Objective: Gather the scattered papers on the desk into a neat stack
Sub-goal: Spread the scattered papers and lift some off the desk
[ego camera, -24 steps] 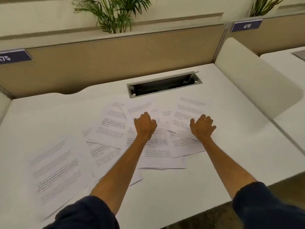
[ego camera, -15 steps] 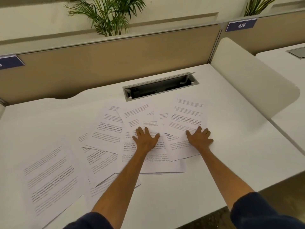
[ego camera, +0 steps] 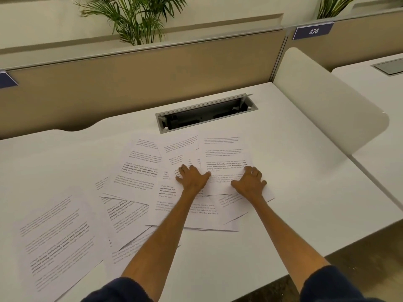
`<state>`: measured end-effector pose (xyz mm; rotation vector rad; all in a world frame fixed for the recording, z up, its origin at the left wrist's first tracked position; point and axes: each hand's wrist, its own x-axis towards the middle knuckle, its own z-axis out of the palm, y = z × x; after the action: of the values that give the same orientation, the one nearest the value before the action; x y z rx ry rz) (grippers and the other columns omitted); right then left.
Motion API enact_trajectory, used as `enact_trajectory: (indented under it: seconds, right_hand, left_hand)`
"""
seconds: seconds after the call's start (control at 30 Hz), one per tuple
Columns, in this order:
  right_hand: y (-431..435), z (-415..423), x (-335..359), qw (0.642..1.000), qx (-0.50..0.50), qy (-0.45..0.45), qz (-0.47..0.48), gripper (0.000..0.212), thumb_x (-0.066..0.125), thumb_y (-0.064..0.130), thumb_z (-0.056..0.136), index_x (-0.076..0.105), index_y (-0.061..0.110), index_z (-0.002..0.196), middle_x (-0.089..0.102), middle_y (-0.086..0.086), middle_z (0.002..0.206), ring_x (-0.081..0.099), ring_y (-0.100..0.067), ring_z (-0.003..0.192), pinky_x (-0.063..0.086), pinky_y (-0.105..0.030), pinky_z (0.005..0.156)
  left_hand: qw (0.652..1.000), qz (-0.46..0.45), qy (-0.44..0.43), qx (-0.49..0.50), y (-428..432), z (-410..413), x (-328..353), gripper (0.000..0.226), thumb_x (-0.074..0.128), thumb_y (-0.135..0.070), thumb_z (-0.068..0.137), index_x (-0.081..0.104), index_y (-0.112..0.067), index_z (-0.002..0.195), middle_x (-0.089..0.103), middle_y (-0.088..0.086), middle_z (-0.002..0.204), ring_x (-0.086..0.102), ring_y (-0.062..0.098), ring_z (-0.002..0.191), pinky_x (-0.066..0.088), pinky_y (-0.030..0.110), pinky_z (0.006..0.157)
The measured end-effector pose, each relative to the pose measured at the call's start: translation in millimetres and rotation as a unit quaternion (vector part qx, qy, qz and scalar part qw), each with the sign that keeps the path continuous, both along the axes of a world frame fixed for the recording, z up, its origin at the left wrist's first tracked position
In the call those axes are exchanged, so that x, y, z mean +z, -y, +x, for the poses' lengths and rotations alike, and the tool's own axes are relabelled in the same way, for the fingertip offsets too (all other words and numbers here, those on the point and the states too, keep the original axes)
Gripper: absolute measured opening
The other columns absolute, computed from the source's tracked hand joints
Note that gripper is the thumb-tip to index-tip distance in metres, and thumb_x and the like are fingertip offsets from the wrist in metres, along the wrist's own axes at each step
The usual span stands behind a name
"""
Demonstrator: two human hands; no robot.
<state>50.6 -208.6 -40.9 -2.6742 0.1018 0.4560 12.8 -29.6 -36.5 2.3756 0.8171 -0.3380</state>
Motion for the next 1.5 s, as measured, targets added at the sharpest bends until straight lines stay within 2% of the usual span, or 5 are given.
enact_trajectory:
  seconds: [0.6, 0.87, 0.97, 1.13, 1.5]
  right_hand:
    - [-13.1, 18.0, 12.7, 0.988, -0.093, -0.057, 0.109, 0.103, 0.082, 0.029, 0.072, 0.018, 0.011, 0.15, 0.045, -0.018, 0.144, 0.047, -0.037, 0.131, 0.031, -0.048, 0.11]
    - [-13.8, 19.4, 6.5, 0.981, -0.148, -0.035, 0.118, 0.084, 0.079, 0.05, 0.074, 0.046, 0.012, 0.141, 0.044, -0.016, 0.143, 0.04, -0.034, 0.135, 0.031, -0.048, 0.11]
    - [-7.0, 29.7, 15.4, 0.929, -0.208, -0.067, 0.299, 0.092, 0.084, 0.043, 0.073, 0.04, 0.01, 0.147, 0.045, -0.017, 0.147, 0.045, -0.034, 0.136, 0.038, -0.05, 0.112]
    - [1.0, 46.4, 51.1, 0.766, -0.099, -0.173, 0.611, 0.052, 0.073, 0.002, 0.084, 0.058, 0.001, 0.134, 0.064, -0.018, 0.133, 0.064, -0.034, 0.119, 0.049, -0.049, 0.104]
    - [-20.0, 47.7, 123.4, 0.763, 0.063, -0.05, 0.641, 0.048, 0.079, -0.002, 0.074, 0.069, 0.011, 0.118, 0.068, -0.019, 0.124, 0.065, -0.039, 0.114, 0.056, -0.053, 0.092]
  left_hand:
    - [0.866, -0.335, 0.165, 0.334, -15.9, 16.0, 7.4, 0.087, 0.084, 0.011, 0.065, 0.036, -0.002, 0.136, 0.053, 0.019, 0.137, 0.055, 0.035, 0.123, 0.051, 0.045, 0.1]
    - [0.87, -0.407, 0.184, 0.207, -27.6, 4.8, 10.9, 0.047, 0.082, 0.002, 0.075, 0.064, 0.003, 0.119, 0.069, 0.022, 0.121, 0.068, 0.04, 0.107, 0.058, 0.051, 0.088]
    - [0.861, -0.451, 0.205, 0.113, -45.6, 0.5, 25.2, 0.038, 0.083, -0.009, 0.077, 0.068, -0.004, 0.112, 0.074, 0.018, 0.113, 0.073, 0.036, 0.097, 0.063, 0.043, 0.077]
    - [0.857, -0.441, 0.258, 0.071, -72.5, 4.2, 61.2, 0.049, 0.082, -0.017, 0.075, 0.066, -0.006, 0.12, 0.077, 0.009, 0.107, 0.075, 0.028, 0.095, 0.062, 0.041, 0.078]
    - [0.796, -0.395, 0.455, 0.053, -87.3, 22.3, 146.5, 0.031, 0.09, -0.021, 0.064, 0.078, -0.021, 0.093, 0.08, 0.003, 0.095, 0.077, 0.021, 0.085, 0.061, 0.031, 0.068]
